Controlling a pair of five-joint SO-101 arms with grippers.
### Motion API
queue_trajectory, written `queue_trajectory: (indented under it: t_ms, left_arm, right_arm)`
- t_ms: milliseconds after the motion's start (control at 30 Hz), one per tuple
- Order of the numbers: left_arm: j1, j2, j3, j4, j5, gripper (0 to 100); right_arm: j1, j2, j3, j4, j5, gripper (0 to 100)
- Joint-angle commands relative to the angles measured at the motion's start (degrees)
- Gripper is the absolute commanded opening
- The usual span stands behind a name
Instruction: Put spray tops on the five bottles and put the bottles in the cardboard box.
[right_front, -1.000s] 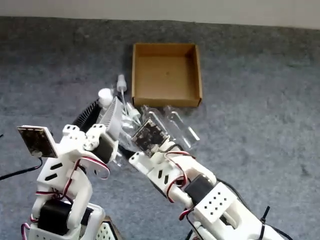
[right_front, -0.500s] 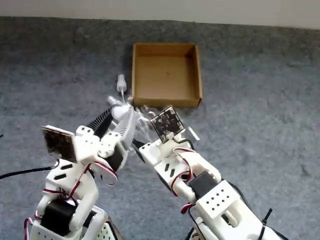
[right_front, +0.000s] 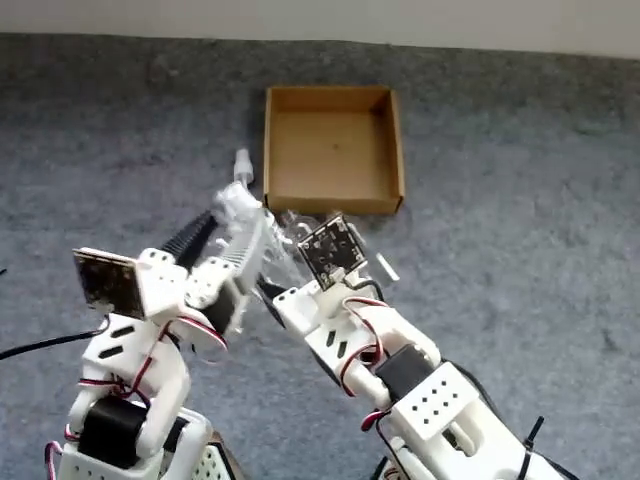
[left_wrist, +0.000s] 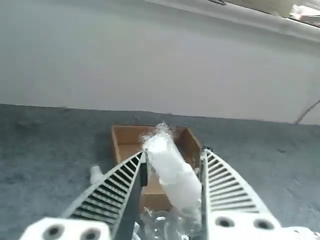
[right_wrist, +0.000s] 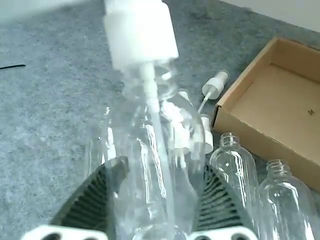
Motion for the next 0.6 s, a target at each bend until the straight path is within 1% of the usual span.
queue_trajectory:
  t_ms: [0, 133, 267, 367, 500, 567]
  left_arm:
    - [-5.3, -0.5, -4.4, -0.2, -0.3, 14]
    - [-8.0, -0.5, -5.5, -1.6, -0.3, 14]
    - [-8.7, 0.2, -5.1, -7.5, -0.4, 14]
    - [-8.7, 1.3, -2.6, -11.4, -0.6, 14]
    - [-8.7, 6.5, -0.9, -14.2, -0.7, 14]
    - [-8.6, 10.1, -0.8, -15.9, -2.4, 14]
  right_arm:
    - [-0.5, -1.8, -1.7, -1.5, -0.4, 0.3]
    - [-0.5, -1.7, -1.7, -1.5, -0.4, 0.3]
    - [-0.5, -1.7, -1.7, -1.5, -0.4, 0.3]
    - [-0.5, -1.7, -1.6, -1.5, -0.4, 0.3]
    - [-0.6, -1.7, -1.6, -1.5, -0.4, 0.3]
    - [-0.6, -1.7, -1.6, -1.5, -0.4, 0.3]
